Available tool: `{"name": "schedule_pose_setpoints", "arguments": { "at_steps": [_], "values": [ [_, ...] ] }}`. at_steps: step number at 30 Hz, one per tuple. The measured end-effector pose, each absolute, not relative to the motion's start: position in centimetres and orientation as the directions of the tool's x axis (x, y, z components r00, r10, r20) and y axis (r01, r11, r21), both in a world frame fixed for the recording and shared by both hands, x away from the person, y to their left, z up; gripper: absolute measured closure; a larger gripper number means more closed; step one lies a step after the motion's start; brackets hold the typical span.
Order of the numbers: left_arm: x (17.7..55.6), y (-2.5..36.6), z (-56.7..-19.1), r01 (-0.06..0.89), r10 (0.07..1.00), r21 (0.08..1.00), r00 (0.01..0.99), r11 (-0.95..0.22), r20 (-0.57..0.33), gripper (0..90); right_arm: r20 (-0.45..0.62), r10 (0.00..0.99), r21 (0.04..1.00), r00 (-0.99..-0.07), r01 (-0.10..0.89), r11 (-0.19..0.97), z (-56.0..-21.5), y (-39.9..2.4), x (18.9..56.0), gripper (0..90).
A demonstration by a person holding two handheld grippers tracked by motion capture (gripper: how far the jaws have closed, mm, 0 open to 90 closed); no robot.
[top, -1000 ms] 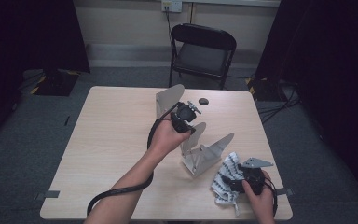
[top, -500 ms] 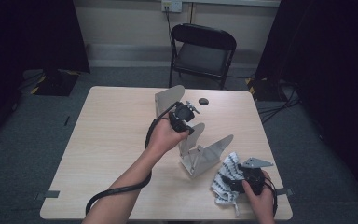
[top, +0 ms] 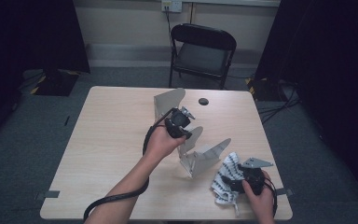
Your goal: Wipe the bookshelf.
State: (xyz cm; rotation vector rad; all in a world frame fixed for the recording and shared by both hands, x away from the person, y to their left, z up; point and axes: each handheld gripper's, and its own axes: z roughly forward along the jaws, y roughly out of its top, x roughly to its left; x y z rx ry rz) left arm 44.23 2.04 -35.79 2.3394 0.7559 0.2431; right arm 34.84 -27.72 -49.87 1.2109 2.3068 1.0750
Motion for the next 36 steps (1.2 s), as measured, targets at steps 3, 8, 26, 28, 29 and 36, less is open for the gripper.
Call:
{"name": "schedule_pose_setpoints", "arguments": {
  "at_steps": [3, 8, 26, 28, 29, 36],
  "values": [
    [44.4, 2.0, -35.8, 0.454, 0.576, 0.655, 0.817, -0.604, -0.034, 87.9, 0.059, 0.806, 0.744, -0.590, 0.564, 0.358, -49.9, -27.7, 34.8, 12.5],
    [45.0, 1.5, -35.6, 0.464, 0.583, 0.664, 0.811, -0.587, -0.052, 77.4, 0.059, 0.806, 0.744, -0.589, 0.564, 0.358, -49.9, -27.7, 34.8, 12.5],
    [45.2, 0.7, -36.1, 0.479, 0.594, 0.611, 0.804, -0.630, -0.017, 90.0, 0.060, 0.807, 0.745, -0.588, 0.565, 0.356, -49.9, -27.7, 34.8, 12.5],
    [45.3, 1.0, -35.9, 0.476, 0.590, 0.612, 0.807, -0.631, -0.020, 90.0, 0.060, 0.807, 0.745, -0.588, 0.565, 0.356, -49.9, -27.7, 34.8, 12.5],
    [45.2, 1.1, -35.8, 0.475, 0.591, 0.611, 0.807, -0.633, -0.015, 90.0, 0.060, 0.807, 0.745, -0.588, 0.565, 0.356, -49.9, -27.7, 34.8, 12.5],
    [45.5, 1.5, -34.8, 0.476, 0.578, 0.603, 0.816, -0.640, -0.031, 90.0, 0.060, 0.807, 0.745, -0.588, 0.564, 0.356, -49.9, -27.7, 34.8, 12.5]
  ]
}}
